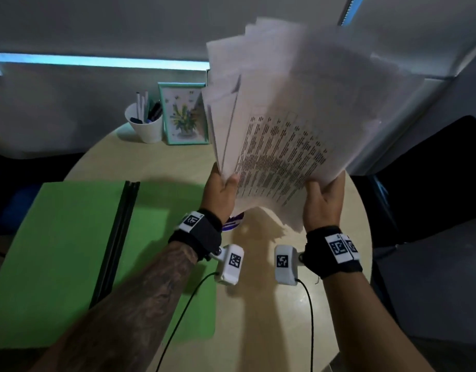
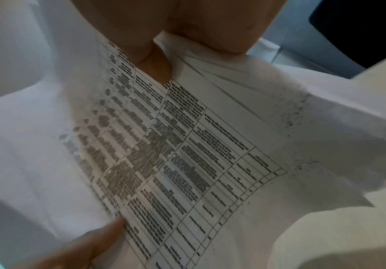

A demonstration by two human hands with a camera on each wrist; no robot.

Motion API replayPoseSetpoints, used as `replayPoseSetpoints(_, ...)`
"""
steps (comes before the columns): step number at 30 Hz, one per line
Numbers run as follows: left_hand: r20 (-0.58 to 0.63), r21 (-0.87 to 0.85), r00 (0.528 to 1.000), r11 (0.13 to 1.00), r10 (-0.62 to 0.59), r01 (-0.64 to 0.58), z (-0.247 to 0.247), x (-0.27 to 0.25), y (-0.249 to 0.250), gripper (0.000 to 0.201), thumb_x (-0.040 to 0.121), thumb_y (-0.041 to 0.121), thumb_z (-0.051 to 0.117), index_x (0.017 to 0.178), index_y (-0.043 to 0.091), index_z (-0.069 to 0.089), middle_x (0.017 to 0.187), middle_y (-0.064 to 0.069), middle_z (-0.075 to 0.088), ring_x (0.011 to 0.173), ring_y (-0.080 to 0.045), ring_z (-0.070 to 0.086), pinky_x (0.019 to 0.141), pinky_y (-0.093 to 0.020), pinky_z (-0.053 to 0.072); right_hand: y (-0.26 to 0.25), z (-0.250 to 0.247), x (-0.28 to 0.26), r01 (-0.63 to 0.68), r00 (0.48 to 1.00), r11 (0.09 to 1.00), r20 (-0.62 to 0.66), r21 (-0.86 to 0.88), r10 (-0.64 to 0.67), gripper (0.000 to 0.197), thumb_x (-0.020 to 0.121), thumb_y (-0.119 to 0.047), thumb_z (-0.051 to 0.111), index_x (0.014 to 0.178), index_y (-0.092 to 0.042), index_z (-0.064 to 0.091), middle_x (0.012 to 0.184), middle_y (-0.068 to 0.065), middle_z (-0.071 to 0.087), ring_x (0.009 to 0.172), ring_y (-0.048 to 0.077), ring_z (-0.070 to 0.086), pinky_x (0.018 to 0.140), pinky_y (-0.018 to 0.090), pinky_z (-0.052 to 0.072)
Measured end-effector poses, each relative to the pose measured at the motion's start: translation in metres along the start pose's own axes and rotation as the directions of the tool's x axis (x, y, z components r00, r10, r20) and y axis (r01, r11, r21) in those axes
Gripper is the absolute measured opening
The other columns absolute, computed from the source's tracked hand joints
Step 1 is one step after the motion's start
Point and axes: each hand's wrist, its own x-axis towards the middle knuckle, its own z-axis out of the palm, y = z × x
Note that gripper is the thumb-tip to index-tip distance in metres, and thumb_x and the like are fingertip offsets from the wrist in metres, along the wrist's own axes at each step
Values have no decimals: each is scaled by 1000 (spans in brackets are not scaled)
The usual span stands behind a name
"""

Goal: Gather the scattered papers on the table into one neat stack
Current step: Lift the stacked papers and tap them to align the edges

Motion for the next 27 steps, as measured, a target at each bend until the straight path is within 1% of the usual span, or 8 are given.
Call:
replayPoseSetpoints(4, -4, -107, 993, 988, -115, 114, -1, -3, -10, 43, 94, 8, 55, 136, 9, 46, 130, -5, 60, 119, -17, 57, 102, -28, 44, 2, -15, -4, -18, 1000, 999, 3, -28, 18, 48, 85, 6, 52, 120, -25, 41, 108, -11, 56, 95, -7, 56, 80, 13, 48)
replayPoseSetpoints(7, -2, -30, 957, 957, -290, 290, 8, -11, -29, 57, 92, 7, 59, 143, 5, 36, 140, -10, 52, 128, -23, 49, 111, -39, 37, 17, -16, -16, -95, 994, 988, 44, -122, 101, 60, 83, 0, 52, 138, -18, 35, 132, 2, 51, 120, 11, 50, 103, 30, 44)
replayPoseSetpoints(9, 2, 4, 943, 943, -333, 333, 15, -10, -32, 62, 93, 13, 60, 147, 5, 30, 143, -10, 47, 131, -25, 46, 112, -40, 35, 22, -11, -12, -87, 993, 981, 63, -176, 100, 64, 81, 2, 49, 142, -13, 34, 136, 6, 50, 124, 20, 47, 108, 40, 42)
replayPoseSetpoints(14, -45, -9, 979, 980, -200, 199, 19, -1, -18, 38, 97, 9, 50, 135, 3, 45, 131, -12, 58, 123, -25, 53, 102, -30, 41, 15, -8, 4, -85, 992, 976, 70, -200, 101, 54, 79, 10, 47, 130, -9, 48, 118, 5, 58, 108, 16, 54, 96, 41, 50)
replayPoseSetpoints(19, -30, -39, 998, 997, -61, 60, 5, -1, 2, 34, 97, 9, 53, 131, 7, 50, 123, -1, 62, 115, -13, 57, 92, -15, 43, 2, -27, 11, 16, 998, 986, 67, -166, -5, 55, 77, 12, 55, 128, -9, 47, 116, -1, 56, 106, 7, 52, 81, 3, 44)
replayPoseSetpoints(22, -30, -62, 998, 996, -63, 61, 0, -8, 1, 33, 93, 3, 57, 125, 10, 53, 116, 0, 64, 109, -11, 59, 90, -12, 47, 9, -33, 3, -25, 997, 995, 68, -96, 32, 57, 79, 12, 56, 130, -10, 44, 120, 2, 57, 109, 12, 55, 86, 14, 48)
replayPoseSetpoints(25, -60, -66, 994, 994, -91, 87, 1, -8, 3, 40, 87, -4, 59, 126, 6, 52, 117, -3, 62, 110, -18, 59, 97, -28, 48, 12, -32, -6, -63, 998, 998, 20, 12, 63, 54, 80, 8, 54, 128, -17, 48, 123, 8, 57, 115, 20, 55, 96, 32, 48)
replayPoseSetpoints(27, -69, -56, 994, 995, -89, 85, 5, -3, 6, 47, 89, -4, 58, 133, 4, 46, 123, -6, 58, 115, -21, 55, 94, -22, 47, 9, -26, -4, -35, 999, 999, 16, -5, 35, 42, 80, -2, 54, 120, -15, 55, 116, 11, 59, 108, 21, 56, 93, 36, 47)
